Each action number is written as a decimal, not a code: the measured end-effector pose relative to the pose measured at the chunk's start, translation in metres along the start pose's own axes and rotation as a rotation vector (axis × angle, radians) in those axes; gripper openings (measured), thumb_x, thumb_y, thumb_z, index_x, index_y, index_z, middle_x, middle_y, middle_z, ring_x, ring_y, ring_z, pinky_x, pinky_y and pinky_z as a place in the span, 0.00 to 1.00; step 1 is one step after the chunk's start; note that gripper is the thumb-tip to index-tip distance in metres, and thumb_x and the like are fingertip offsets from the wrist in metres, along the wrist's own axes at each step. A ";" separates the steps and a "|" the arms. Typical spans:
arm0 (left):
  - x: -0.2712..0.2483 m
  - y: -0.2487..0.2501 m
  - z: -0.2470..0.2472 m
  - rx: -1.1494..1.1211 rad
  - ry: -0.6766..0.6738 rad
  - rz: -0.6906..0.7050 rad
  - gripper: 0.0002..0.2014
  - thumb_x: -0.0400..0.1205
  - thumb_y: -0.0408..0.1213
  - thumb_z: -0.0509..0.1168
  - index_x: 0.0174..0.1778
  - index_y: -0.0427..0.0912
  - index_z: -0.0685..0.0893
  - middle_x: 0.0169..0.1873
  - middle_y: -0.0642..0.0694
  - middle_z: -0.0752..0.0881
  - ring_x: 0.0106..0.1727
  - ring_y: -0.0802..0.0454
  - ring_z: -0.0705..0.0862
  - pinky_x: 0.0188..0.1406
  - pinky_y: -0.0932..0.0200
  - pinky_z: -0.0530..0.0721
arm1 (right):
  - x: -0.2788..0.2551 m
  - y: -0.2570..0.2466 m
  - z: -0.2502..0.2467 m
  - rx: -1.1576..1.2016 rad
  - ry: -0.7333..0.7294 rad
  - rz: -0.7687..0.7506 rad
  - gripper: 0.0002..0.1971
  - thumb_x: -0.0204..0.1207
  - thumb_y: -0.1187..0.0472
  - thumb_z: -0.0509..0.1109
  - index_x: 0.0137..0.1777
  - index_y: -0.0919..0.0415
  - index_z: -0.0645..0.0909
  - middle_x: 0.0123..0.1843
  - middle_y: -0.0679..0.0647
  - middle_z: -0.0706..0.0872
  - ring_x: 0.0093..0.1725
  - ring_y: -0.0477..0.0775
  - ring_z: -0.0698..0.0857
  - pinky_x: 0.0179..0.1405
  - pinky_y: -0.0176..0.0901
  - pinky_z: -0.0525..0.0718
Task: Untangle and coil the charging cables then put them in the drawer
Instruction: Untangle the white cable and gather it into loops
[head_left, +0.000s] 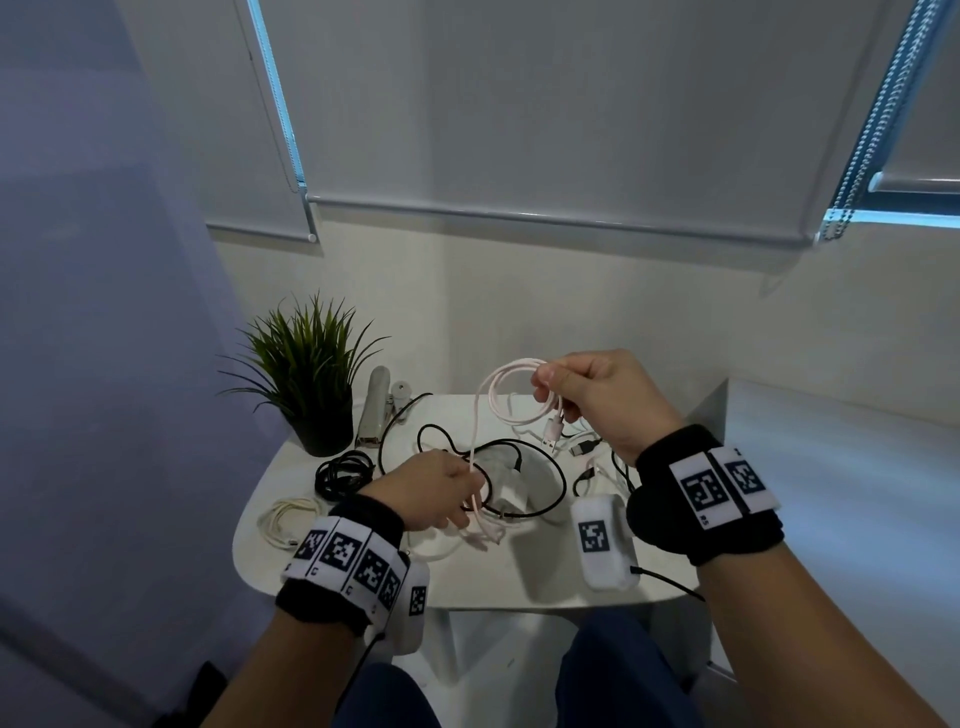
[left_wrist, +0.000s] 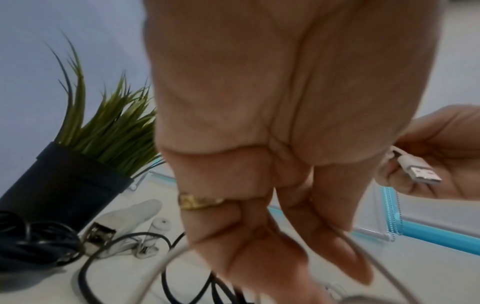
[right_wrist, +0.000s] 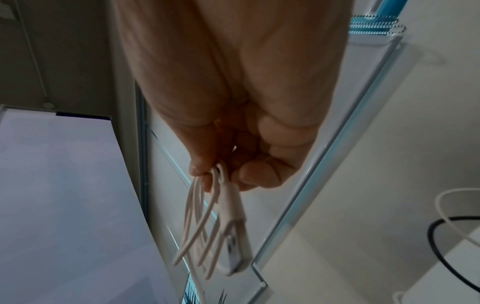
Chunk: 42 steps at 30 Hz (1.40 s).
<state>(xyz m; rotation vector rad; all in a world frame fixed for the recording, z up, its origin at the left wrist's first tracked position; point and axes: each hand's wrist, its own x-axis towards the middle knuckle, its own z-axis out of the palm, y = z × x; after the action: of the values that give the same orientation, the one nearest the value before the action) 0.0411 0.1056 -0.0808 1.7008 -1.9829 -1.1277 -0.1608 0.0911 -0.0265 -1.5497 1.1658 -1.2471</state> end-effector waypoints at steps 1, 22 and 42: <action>-0.001 0.001 -0.001 0.033 0.015 0.013 0.16 0.86 0.43 0.58 0.39 0.40 0.84 0.31 0.47 0.86 0.32 0.57 0.84 0.31 0.64 0.79 | 0.000 0.000 0.001 0.006 -0.004 0.003 0.11 0.77 0.66 0.70 0.35 0.59 0.88 0.29 0.50 0.87 0.29 0.49 0.78 0.28 0.38 0.75; -0.006 0.048 -0.027 -0.232 0.656 0.448 0.05 0.82 0.38 0.66 0.50 0.51 0.86 0.36 0.59 0.86 0.33 0.62 0.83 0.40 0.64 0.80 | 0.001 -0.013 -0.001 0.140 0.015 -0.004 0.10 0.79 0.64 0.68 0.37 0.62 0.87 0.31 0.54 0.87 0.28 0.50 0.78 0.32 0.42 0.76; 0.010 0.034 0.021 0.187 0.292 0.301 0.16 0.86 0.37 0.56 0.68 0.47 0.80 0.37 0.53 0.85 0.29 0.59 0.78 0.36 0.64 0.77 | 0.003 -0.019 -0.004 0.364 0.245 -0.060 0.10 0.79 0.66 0.68 0.38 0.62 0.87 0.33 0.58 0.89 0.38 0.60 0.87 0.44 0.48 0.86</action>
<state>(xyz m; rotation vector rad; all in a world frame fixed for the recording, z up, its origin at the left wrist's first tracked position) 0.0006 0.1032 -0.0722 1.4814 -2.1115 -0.5739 -0.1612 0.0931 -0.0071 -1.1930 0.9770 -1.6232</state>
